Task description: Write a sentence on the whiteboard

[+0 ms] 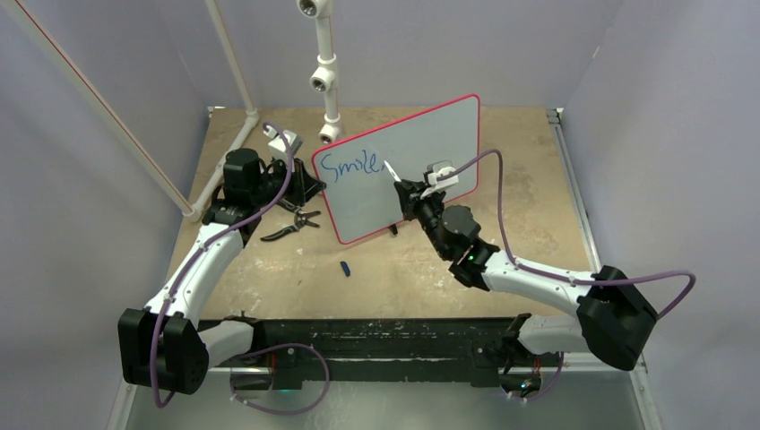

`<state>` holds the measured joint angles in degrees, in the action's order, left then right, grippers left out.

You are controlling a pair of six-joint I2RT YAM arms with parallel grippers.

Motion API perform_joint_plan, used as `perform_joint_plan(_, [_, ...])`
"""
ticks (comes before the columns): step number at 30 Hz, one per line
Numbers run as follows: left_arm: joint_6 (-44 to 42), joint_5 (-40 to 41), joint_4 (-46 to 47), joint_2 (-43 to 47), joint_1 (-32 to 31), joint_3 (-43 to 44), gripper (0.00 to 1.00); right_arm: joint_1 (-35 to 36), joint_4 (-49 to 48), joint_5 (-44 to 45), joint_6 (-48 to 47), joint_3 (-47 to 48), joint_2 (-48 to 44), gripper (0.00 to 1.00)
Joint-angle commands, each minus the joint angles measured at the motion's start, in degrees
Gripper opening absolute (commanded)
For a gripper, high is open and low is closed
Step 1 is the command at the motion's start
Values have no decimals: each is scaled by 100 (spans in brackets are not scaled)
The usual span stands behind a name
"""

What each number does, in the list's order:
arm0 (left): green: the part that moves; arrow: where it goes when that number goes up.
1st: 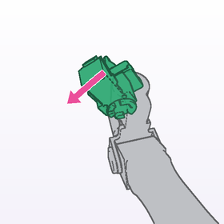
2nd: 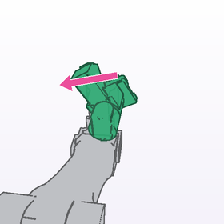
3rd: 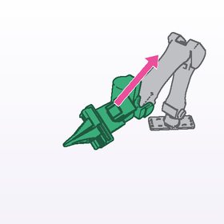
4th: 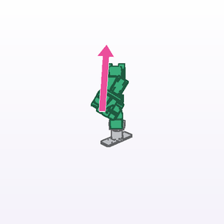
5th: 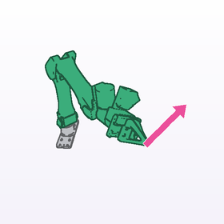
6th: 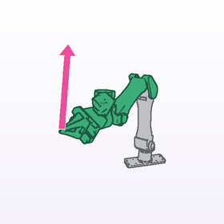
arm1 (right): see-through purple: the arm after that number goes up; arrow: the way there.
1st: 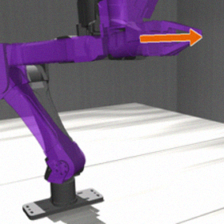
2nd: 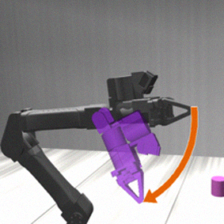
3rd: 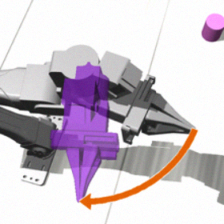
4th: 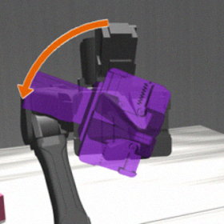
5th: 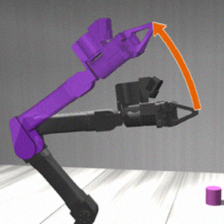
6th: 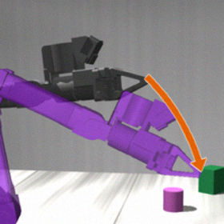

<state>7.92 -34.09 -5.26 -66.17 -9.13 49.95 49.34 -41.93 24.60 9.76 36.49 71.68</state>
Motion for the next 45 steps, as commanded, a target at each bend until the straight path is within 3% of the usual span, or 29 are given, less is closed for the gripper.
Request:
perform_joint_plan(1, [-1, 14, 148, 61, -19, -45, 0, -139, -182, 155, -193, 304, 101, 0])
perform_joint_plan(19, [-6, 16, 148, 17, -45, -36, 0, -338, -488, -19, -477, 506, 451, 0])
perform_joint_plan(35, [7, -2, 157, -9, -45, -21, 0, -329, -432, -282, -221, -74, 323, 0])
perform_joint_plan(45, [8, -3, 157, -10, -46, -28, 0, -326, -110, 323, 55, -70, 277, 0])
